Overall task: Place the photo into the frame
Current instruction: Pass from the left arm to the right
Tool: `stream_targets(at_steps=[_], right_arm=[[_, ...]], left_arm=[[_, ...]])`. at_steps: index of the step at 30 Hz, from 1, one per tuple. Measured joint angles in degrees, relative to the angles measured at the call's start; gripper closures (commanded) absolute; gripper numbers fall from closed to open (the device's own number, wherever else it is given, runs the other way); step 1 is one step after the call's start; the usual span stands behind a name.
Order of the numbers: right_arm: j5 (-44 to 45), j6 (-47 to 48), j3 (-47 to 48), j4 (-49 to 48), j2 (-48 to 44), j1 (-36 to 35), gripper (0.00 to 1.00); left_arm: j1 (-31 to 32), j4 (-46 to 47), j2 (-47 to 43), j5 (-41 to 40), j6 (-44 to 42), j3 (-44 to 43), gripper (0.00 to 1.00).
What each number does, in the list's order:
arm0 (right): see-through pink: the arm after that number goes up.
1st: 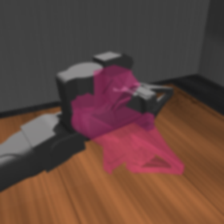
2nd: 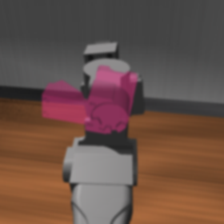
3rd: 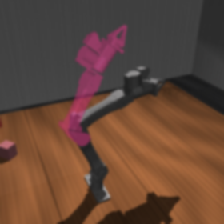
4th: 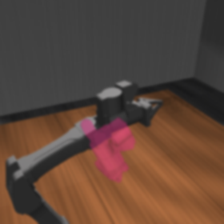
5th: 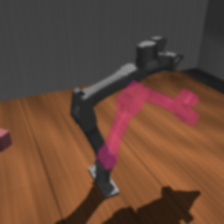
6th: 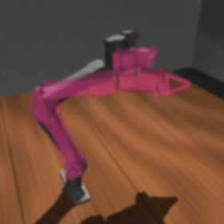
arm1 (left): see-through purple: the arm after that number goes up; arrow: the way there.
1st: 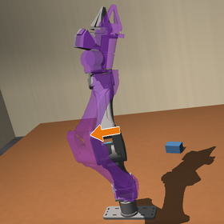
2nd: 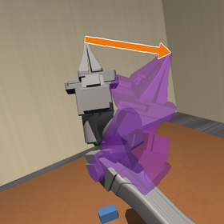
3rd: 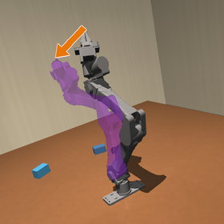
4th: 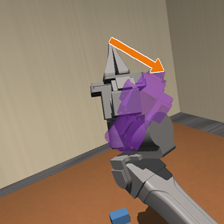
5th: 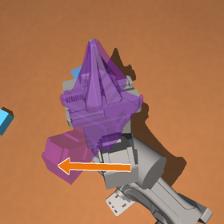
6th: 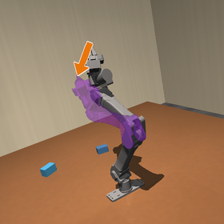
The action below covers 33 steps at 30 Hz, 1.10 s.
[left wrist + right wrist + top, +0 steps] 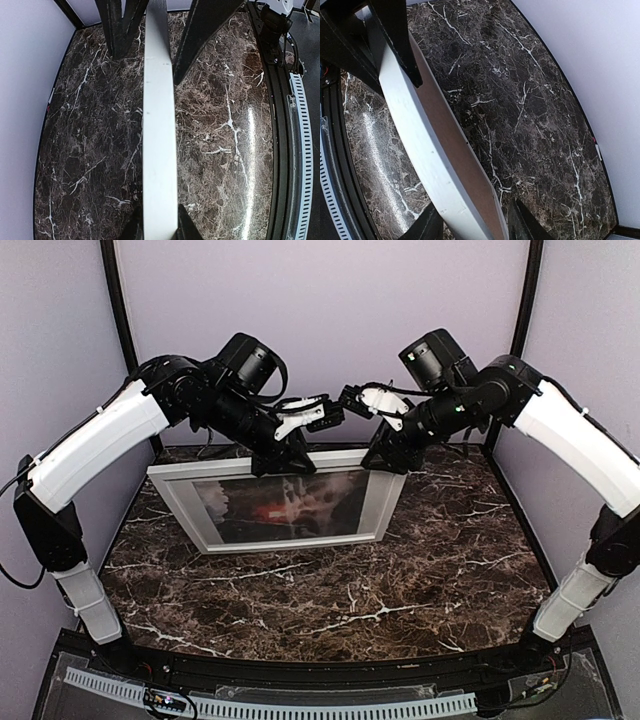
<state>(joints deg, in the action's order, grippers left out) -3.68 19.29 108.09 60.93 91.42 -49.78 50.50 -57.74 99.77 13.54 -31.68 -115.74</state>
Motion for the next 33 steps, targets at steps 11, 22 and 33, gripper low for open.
stream_targets(at_steps=[11,22,33], right_arm=[[0.48,0.15,1.6,2.36,1.01,-0.92,0.6],[2.23,-0.31,2.03,2.36,1.77,-1.22,0.59],[0.83,0.11,2.03,3.1,1.79,-1.22,0.74]], left_arm=[[0.0,-0.72,0.0,0.55,-2.03,0.0,1.0],[-0.15,-0.68,0.0,0.59,-1.75,0.0,1.0],[-0.15,-0.17,-0.33,0.61,-3.78,0.9,0.9]])
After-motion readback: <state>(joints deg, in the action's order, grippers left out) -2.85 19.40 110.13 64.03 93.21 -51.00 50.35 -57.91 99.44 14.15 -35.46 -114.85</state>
